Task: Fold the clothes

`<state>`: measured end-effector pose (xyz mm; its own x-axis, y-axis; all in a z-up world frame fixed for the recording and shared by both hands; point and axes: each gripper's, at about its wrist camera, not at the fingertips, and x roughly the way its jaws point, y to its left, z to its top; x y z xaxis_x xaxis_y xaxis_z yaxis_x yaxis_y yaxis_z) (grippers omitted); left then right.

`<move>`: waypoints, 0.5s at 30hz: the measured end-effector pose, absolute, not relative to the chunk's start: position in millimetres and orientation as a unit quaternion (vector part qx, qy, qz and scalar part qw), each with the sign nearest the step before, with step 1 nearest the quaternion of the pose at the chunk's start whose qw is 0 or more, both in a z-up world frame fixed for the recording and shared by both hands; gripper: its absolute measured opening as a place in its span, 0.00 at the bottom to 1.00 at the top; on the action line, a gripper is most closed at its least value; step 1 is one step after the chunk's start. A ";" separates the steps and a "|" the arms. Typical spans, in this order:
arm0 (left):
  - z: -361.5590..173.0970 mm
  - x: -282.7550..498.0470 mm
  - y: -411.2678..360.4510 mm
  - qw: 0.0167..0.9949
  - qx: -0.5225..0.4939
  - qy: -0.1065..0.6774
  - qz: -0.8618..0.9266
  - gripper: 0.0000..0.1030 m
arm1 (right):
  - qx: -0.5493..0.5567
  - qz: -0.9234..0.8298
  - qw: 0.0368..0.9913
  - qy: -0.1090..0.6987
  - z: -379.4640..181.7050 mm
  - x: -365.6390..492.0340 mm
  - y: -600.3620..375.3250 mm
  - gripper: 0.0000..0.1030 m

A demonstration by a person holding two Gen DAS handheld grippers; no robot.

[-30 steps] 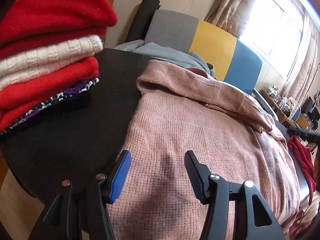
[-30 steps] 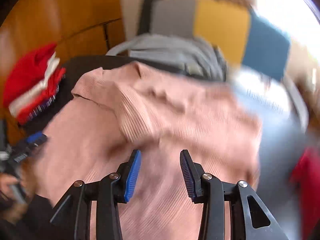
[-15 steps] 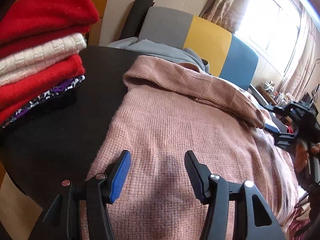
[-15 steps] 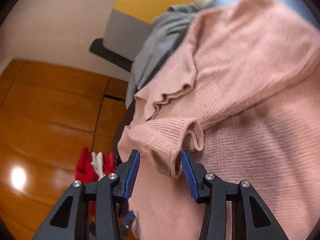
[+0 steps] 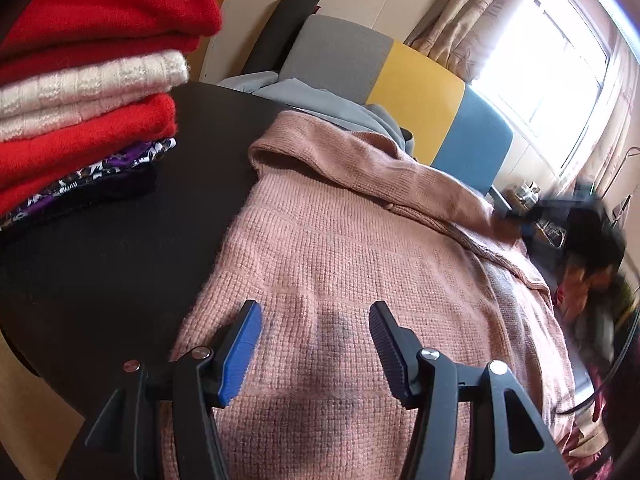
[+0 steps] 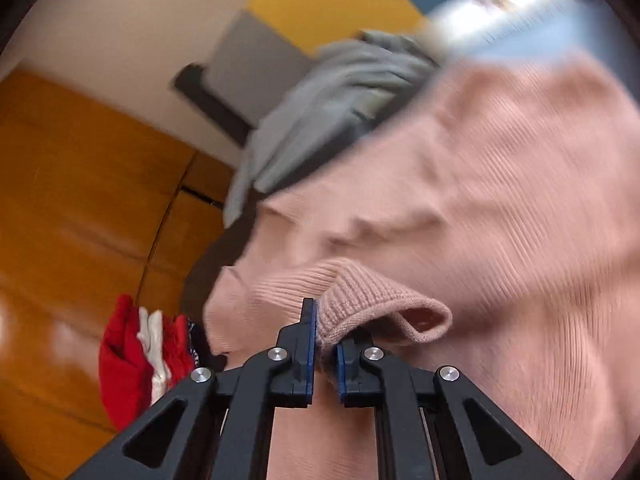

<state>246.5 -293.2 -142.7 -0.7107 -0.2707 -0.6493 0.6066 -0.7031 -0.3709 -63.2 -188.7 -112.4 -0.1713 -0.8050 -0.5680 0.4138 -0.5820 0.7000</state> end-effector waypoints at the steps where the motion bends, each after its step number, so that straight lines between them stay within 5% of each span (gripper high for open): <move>1: -142.5 245.7 -293.9 0.248 0.286 0.296 -0.877 0.55 | 0.468 -0.753 0.432 -0.167 -87.5 -61.3 -197.2 0.10; 8: -137.2 242.0 -299.8 0.235 0.281 0.312 -0.876 0.55 | 0.284 -0.804 0.522 -0.004 31.8 -15.7 -179.9 0.06; 11: -131.6 235.0 -304.3 0.228 0.278 0.309 -0.880 0.55 | 0.313 -0.818 0.478 0.067 -4.2 -20.4 -165.3 0.06; 15: -112.6 222.4 -311.7 0.233 0.278 0.272 -0.891 0.55 | 0.449 -0.782 0.432 0.018 -90.0 -51.4 -130.1 0.10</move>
